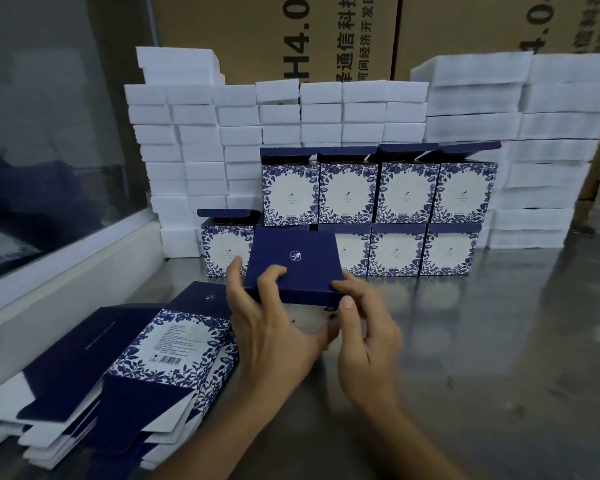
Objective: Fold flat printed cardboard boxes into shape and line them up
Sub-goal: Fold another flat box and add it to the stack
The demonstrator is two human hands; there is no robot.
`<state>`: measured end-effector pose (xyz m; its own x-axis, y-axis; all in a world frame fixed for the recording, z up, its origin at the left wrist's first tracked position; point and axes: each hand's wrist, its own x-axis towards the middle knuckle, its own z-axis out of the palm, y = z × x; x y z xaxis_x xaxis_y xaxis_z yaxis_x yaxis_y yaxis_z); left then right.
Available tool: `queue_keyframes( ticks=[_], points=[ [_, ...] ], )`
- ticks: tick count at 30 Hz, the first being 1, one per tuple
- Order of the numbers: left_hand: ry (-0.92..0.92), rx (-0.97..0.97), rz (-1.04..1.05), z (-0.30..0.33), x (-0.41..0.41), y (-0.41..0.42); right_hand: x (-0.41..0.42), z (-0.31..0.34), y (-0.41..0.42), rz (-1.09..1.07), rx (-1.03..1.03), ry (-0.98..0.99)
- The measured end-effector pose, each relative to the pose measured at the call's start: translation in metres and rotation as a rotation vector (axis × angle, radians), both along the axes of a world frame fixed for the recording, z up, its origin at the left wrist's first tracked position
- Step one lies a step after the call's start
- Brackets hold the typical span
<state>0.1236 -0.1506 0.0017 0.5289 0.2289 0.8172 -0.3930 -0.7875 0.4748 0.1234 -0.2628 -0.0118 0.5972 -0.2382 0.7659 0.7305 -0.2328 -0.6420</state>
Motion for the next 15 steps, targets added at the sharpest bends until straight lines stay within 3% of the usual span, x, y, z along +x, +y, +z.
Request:
queue_keyframes(
  ticks=[5, 8, 12, 15],
  points=[
    [-0.121, 0.060, 0.008, 0.022, 0.007, 0.014, -0.005, 0.008, 0.001, 0.124, -0.036, -0.057],
    [-0.216, -0.026, -0.028, 0.044, 0.021, 0.034, -0.001, 0.004, 0.004, 0.109, -0.123, -0.033],
    [-0.300, -0.205, -0.009, 0.083, 0.053, 0.070, 0.016, -0.016, -0.001, -0.014, -0.155, 0.104],
    [-0.230, -0.212, 0.034, 0.109, 0.084, 0.094, 0.035, -0.028, -0.011, -0.047, -0.041, 0.372]
  ],
)
